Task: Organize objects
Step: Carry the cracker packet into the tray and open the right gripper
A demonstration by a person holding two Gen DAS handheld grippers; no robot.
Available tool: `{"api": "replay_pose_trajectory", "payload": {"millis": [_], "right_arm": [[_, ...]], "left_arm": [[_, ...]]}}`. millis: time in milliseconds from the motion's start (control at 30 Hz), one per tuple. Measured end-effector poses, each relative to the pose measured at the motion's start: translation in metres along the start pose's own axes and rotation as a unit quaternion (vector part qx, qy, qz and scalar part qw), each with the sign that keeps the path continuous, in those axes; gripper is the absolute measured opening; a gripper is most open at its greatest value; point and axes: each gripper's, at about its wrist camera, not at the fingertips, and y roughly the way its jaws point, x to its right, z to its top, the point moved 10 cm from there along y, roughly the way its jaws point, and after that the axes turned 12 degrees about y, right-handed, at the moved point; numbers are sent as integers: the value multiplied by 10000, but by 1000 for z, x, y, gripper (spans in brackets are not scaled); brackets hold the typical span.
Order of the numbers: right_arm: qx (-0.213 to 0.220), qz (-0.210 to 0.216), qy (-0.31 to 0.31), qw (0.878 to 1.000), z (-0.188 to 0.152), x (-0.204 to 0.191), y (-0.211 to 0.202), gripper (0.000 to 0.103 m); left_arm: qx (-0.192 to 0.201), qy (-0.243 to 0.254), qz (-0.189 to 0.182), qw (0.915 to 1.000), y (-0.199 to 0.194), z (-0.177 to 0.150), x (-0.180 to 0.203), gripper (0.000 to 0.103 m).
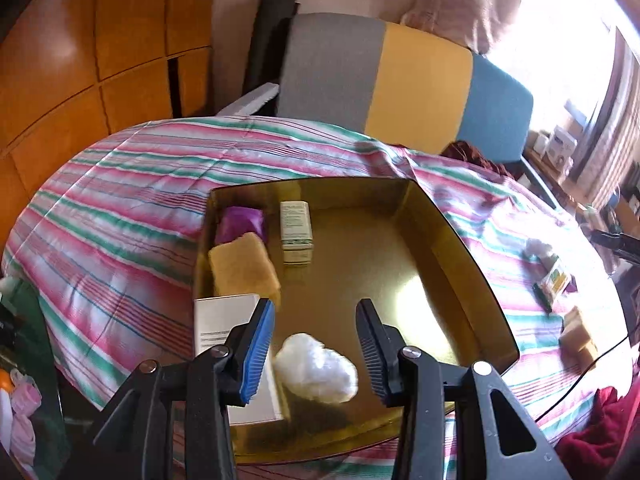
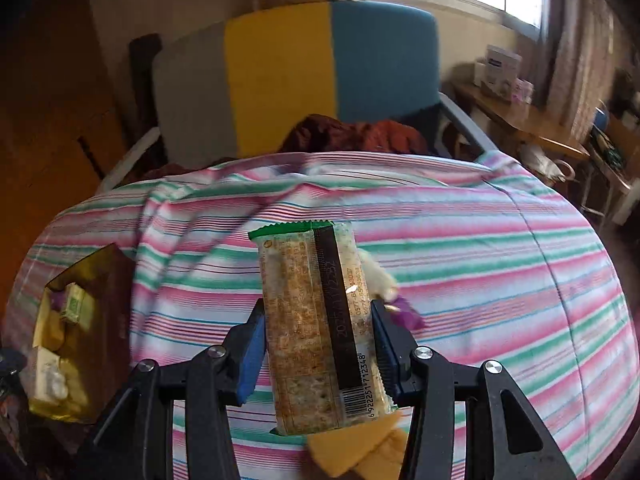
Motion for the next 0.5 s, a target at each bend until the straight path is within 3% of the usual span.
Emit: {"api": "replay_pose_trajectory", "payload": {"millis": [133,300,500], "right_arm": [[-287,733,-720,9943,-28,-112,7,49],[-882,1391,-1510,9747,-86,-234,29,49],[-1691,1391,-2204,9505,-163,-322,83,49]], "left_arm": [[73,-385,116,9992,-10,-5,-34,42],[74,-776,346,9964,-17,-18,-75,42],[-45,-1140,413,9926,-14,-39,-106,42]]}}
